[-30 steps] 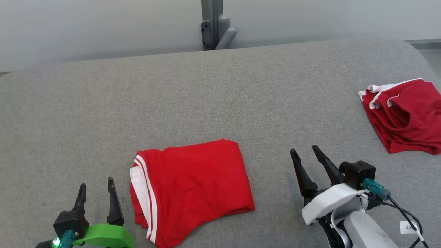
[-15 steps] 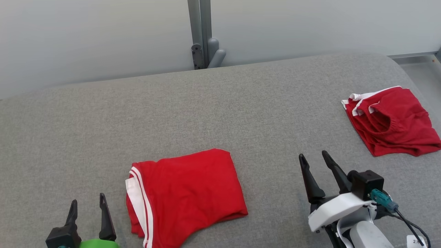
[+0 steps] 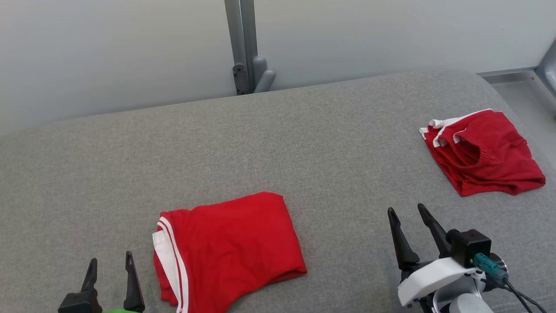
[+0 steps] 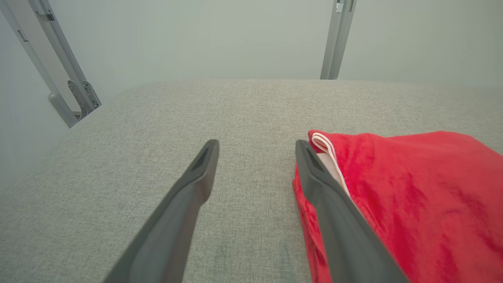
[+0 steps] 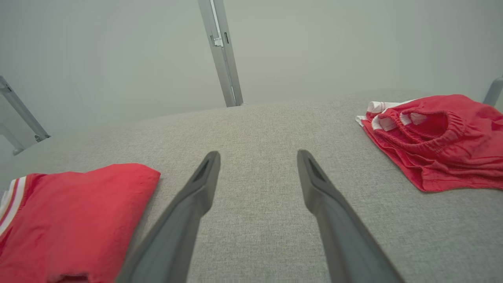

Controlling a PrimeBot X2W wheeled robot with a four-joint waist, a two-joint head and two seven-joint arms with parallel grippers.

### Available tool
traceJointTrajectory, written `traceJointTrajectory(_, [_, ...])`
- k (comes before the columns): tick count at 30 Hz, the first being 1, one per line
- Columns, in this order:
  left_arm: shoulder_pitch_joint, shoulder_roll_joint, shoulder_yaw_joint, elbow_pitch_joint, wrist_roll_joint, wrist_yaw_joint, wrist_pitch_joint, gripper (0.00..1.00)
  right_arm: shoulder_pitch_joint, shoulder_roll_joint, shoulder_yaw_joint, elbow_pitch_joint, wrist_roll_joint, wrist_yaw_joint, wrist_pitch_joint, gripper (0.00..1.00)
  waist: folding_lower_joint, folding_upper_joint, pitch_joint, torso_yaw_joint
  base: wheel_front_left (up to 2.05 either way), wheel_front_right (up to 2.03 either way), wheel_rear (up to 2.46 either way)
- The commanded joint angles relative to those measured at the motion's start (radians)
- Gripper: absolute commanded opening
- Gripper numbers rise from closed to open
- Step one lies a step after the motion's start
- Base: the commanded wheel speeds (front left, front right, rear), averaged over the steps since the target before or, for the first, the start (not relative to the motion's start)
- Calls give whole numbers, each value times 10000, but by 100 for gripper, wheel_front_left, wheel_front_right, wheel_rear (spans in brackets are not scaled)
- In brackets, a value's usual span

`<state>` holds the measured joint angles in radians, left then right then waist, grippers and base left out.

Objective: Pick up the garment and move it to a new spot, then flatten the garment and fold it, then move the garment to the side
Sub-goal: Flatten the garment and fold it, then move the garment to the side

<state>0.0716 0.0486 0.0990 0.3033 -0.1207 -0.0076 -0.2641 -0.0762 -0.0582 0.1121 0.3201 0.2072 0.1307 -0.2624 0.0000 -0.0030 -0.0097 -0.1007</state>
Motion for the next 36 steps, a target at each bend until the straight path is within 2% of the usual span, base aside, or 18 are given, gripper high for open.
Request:
traceJointTrajectory(1, [81, 42, 65, 50, 53, -44, 4, 100, 137, -15, -46, -47, -94, -1, -26, 100, 0, 30, 4, 12, 0, 0, 0])
traceJointTrajectory(8, [-125, 42, 3, 121, 95, -154, 4, 100, 53, 15, -13, -132, -116, -1, -26, 100, 0, 30, 157, 170, 0, 0, 0])
traceJointTrajectory(14, [-475, 42, -308, 99, -12, -82, 5, 100, -243, -60, 214, -248, -224, -1, -26, 100, 0, 30, 793, 626, 0, 0, 0])
traceJointTrajectory(24, [-1218, 42, -1193, 383, -125, 64, 5, 100, -1235, -415, 1834, 424, 747, -3, -26, 100, 0, 30, 1944, 2033, 0, 0, 0])
traceJointTrajectory(31, [-1221, 41, -1540, 465, -319, 224, 3, 100, -1675, -682, 2643, 1261, 1815, -3, -25, 100, 0, 30, 2208, 3138, 0, 0, 0])
traceJointTrajectory(36, [-1116, 39, -1638, 428, -403, 255, 3, 100, -1759, -824, 3034, 1662, 2473, -3, -25, 100, 0, 30, 2299, 3578, 0, 0, 0])
